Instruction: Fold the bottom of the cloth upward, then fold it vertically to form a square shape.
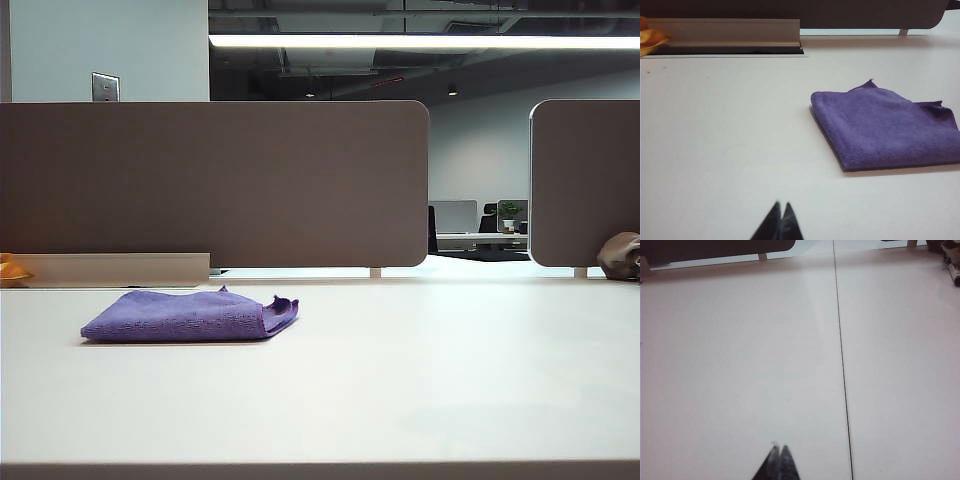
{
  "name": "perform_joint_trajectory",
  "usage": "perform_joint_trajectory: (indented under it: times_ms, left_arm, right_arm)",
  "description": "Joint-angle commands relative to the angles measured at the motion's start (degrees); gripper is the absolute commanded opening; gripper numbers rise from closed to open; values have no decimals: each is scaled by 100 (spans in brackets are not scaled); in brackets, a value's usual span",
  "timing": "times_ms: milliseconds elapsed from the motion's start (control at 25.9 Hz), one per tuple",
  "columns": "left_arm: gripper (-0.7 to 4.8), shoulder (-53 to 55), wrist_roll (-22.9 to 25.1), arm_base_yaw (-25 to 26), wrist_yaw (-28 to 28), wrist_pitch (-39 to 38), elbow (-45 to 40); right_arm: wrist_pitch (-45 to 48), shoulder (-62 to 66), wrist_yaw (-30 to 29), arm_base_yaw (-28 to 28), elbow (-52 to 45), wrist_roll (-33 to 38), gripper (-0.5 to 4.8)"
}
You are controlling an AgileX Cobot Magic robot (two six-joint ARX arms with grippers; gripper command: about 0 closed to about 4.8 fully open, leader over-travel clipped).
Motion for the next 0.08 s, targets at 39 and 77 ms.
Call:
perform_joint_trajectory:
  times_ms: [39, 77]
  left_arm:
    - [-1, 7, 22, -4, -28, -17, 7]
    - [-1, 7, 22, -4, -28, -17, 7]
  right_arm:
    - [-42, 0, 24, 4, 11, 7, 0]
    - [-42, 0, 24, 4, 11, 7, 0]
